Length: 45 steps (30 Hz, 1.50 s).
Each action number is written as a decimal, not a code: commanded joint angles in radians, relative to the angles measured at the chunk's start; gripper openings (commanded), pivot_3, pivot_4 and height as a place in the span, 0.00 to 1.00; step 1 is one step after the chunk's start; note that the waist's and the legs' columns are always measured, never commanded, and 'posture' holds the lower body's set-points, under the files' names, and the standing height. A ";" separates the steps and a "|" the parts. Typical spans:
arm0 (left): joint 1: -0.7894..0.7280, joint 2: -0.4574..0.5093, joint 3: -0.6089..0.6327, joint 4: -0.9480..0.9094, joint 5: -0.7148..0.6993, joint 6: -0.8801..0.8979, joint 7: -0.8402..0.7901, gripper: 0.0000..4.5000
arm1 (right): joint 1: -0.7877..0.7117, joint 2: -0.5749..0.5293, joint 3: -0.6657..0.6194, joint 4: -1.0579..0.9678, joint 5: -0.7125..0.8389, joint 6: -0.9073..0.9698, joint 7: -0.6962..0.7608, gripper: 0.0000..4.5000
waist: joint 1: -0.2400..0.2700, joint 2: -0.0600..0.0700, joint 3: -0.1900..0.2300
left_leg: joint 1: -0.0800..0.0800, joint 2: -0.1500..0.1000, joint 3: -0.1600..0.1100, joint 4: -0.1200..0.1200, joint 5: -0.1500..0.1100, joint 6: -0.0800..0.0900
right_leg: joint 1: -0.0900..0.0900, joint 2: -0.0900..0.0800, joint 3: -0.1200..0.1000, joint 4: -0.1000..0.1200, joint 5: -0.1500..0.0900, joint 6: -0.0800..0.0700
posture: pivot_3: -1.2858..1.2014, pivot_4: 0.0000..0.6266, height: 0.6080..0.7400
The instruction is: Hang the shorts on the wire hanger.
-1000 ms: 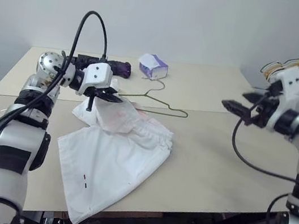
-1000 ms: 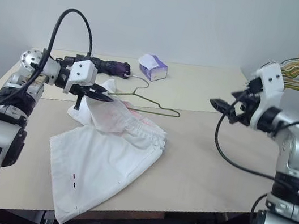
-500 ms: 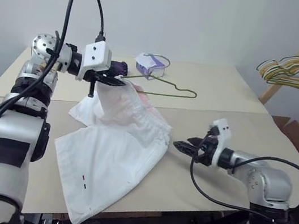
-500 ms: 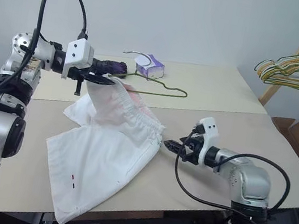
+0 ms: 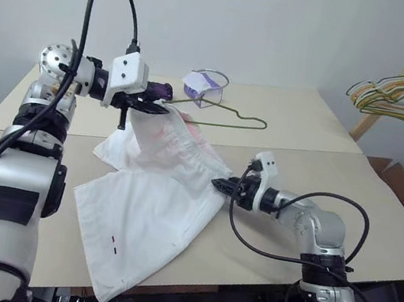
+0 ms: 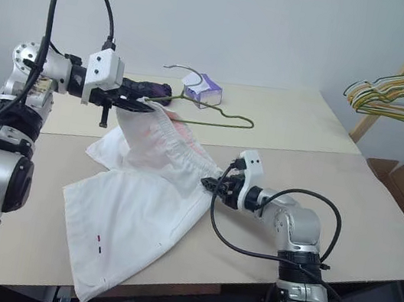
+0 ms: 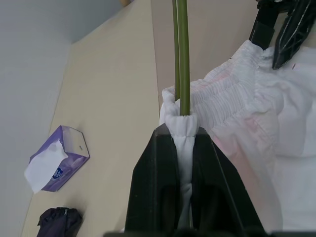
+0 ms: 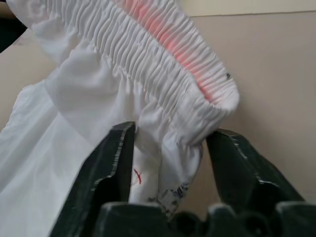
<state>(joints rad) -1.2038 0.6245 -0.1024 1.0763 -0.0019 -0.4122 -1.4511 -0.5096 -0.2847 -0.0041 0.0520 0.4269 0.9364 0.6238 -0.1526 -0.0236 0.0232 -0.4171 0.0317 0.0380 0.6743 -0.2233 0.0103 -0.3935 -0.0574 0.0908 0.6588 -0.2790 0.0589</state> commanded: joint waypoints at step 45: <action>0.121 0.053 -0.058 -0.137 0.072 -0.006 0.077 0.00 | -0.224 -0.469 0.337 -0.317 -0.564 -0.523 0.169 0.01 | 0.000 0.000 0.000 | -0.001 0.000 -0.001 0.002 0.000 0.000 | 0.000 0.000 -0.001 0.000 0.000 0.000 | 0.47 0.00 1.00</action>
<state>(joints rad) -1.0520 0.6684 -0.1742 0.9586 0.0734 -0.4097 -1.3993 -0.6772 -0.7401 0.3097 -0.2201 -0.0852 0.4220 0.7543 -0.1526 -0.0234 0.0234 -0.4181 0.0319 0.0365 0.6763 -0.2235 0.0106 -0.3936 -0.0573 0.0896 0.6588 -0.2791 0.0590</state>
